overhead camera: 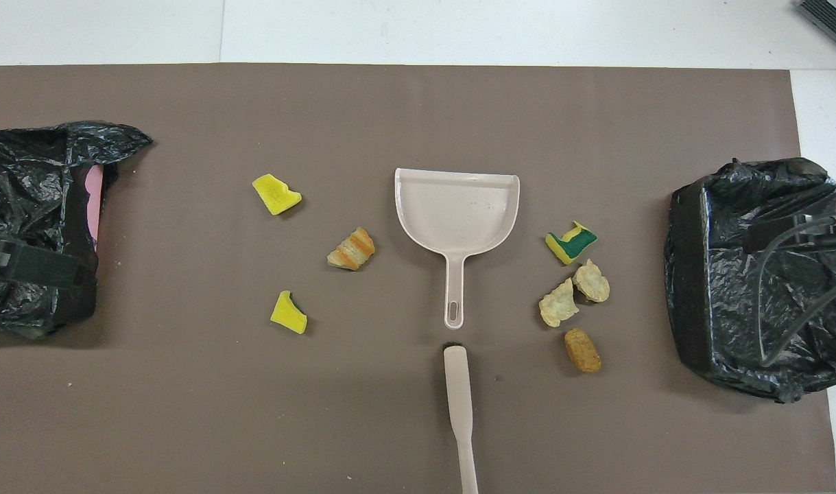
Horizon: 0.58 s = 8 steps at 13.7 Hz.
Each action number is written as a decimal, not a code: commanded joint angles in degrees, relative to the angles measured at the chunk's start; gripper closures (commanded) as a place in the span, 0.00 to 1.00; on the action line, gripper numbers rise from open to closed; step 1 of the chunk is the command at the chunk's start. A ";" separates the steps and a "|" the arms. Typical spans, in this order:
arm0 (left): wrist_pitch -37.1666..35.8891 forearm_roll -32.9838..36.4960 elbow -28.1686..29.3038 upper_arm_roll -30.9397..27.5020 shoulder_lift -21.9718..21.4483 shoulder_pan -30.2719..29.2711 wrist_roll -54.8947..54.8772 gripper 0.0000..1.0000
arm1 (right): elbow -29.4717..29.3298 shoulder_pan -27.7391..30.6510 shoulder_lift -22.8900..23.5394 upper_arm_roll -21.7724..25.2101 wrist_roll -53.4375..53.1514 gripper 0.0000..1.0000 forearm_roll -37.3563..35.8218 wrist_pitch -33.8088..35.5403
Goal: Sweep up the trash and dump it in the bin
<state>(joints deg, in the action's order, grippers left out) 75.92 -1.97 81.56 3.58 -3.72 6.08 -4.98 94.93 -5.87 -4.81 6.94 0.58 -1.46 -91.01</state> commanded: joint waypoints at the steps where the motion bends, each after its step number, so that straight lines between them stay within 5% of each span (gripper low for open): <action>1: 3.88 -0.41 7.19 -0.50 -4.88 2.96 3.73 0.00 | 2.01 0.25 -1.78 -0.18 1.53 0.00 0.59 0.13; 8: 9.32 -0.58 15.80 -0.15 -6.20 14.99 17.70 0.00 | 2.10 0.34 -1.87 -0.18 1.44 0.00 0.59 0.13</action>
<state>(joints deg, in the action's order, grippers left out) 81.60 -2.20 91.61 4.15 -7.19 16.98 8.90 95.20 -5.87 -4.99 6.94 0.58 -1.46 -91.01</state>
